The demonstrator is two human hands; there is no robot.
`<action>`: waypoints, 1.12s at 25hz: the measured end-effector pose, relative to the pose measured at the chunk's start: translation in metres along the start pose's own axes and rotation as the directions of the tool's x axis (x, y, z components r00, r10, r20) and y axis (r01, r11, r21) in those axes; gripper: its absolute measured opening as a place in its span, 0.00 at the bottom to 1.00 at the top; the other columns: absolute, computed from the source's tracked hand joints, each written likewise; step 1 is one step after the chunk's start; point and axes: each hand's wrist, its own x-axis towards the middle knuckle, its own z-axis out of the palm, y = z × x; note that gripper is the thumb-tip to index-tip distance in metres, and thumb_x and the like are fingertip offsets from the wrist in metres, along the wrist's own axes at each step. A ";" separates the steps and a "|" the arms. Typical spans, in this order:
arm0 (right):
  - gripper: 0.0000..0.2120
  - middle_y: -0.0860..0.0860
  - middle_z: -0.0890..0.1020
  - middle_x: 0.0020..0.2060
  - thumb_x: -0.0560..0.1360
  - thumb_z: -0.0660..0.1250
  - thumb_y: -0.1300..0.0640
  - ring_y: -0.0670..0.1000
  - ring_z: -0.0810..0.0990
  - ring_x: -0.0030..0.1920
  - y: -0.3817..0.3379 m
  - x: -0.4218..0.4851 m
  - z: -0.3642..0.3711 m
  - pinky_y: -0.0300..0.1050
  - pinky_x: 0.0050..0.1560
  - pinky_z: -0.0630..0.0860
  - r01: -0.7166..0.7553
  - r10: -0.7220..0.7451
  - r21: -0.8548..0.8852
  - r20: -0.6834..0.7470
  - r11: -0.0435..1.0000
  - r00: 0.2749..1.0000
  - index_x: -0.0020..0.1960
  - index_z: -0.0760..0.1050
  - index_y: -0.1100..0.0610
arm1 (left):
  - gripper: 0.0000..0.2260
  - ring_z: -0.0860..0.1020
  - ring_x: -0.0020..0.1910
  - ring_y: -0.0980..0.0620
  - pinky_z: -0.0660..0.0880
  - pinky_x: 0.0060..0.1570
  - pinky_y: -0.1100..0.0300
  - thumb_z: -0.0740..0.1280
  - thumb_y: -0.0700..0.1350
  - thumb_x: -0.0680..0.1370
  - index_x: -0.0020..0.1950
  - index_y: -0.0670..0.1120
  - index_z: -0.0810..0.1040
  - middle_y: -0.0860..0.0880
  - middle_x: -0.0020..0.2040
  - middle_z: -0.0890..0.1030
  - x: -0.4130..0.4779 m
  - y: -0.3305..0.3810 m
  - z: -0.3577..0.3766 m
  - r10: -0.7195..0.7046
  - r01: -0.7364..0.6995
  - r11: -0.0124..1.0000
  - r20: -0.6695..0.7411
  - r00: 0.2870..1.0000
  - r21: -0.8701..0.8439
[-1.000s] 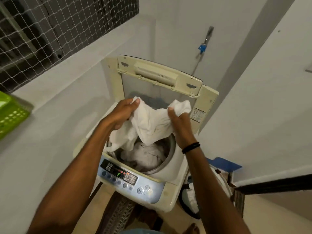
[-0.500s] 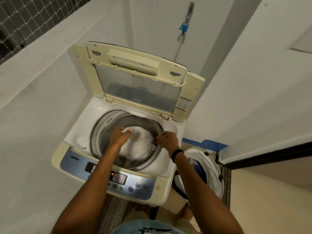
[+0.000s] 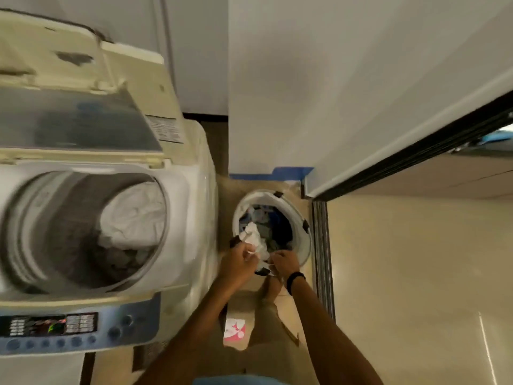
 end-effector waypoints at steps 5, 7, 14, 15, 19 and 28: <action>0.08 0.61 0.81 0.40 0.76 0.64 0.65 0.60 0.81 0.46 0.084 0.166 0.010 0.51 0.47 0.77 -0.157 0.158 -0.077 0.007 0.985 0.987 0.40 0.78 0.60 | 0.11 0.78 0.59 0.48 0.75 0.60 0.55 0.65 0.46 0.79 0.61 0.48 0.79 0.47 0.60 0.82 0.151 -0.060 0.104 -0.234 0.226 0.959 0.028 0.972 0.173; 0.08 0.60 0.84 0.46 0.79 0.63 0.61 0.60 0.82 0.52 0.113 0.252 0.033 0.51 0.53 0.78 -0.141 0.148 -0.218 0.015 0.966 0.989 0.44 0.79 0.61 | 0.12 0.78 0.60 0.46 0.74 0.61 0.54 0.64 0.46 0.79 0.61 0.46 0.79 0.46 0.61 0.81 0.234 -0.100 0.138 -0.274 0.261 0.935 0.023 0.961 0.239; 0.41 0.57 0.58 0.79 0.78 0.67 0.45 0.59 0.59 0.78 0.186 0.494 0.132 0.51 0.76 0.58 0.061 0.068 -0.564 0.204 0.823 0.977 0.80 0.50 0.59 | 0.12 0.79 0.58 0.40 0.76 0.59 0.52 0.66 0.47 0.77 0.56 0.42 0.81 0.42 0.59 0.81 0.457 -0.237 0.212 -0.425 0.434 0.897 -0.106 0.899 0.083; 0.42 0.58 0.57 0.79 0.78 0.68 0.47 0.59 0.59 0.78 0.195 0.508 0.140 0.51 0.76 0.58 0.072 0.067 -0.573 0.218 0.817 0.974 0.80 0.48 0.59 | 0.10 0.79 0.57 0.41 0.76 0.58 0.53 0.67 0.47 0.77 0.54 0.43 0.81 0.42 0.58 0.82 0.465 -0.250 0.217 -0.432 0.438 0.898 -0.120 0.894 0.031; 0.17 0.63 0.77 0.65 0.82 0.60 0.58 0.59 0.75 0.65 0.180 0.463 0.130 0.51 0.67 0.70 0.025 0.048 -0.349 0.199 0.937 0.979 0.65 0.74 0.67 | 0.18 0.78 0.59 0.44 0.73 0.52 0.57 0.68 0.50 0.77 0.65 0.45 0.76 0.44 0.63 0.79 0.423 -0.246 0.214 -0.462 0.449 0.885 -0.114 0.879 -0.126; 0.08 0.61 0.82 0.39 0.64 0.67 0.64 0.57 0.82 0.36 0.085 0.092 -0.057 0.46 0.33 0.77 -0.093 -0.084 0.667 0.228 0.739 0.970 0.42 0.81 0.63 | 0.18 0.80 0.57 0.39 0.79 0.58 0.44 0.70 0.40 0.74 0.63 0.48 0.78 0.41 0.58 0.82 0.142 -0.029 0.115 -0.322 0.430 0.651 0.285 0.903 -0.626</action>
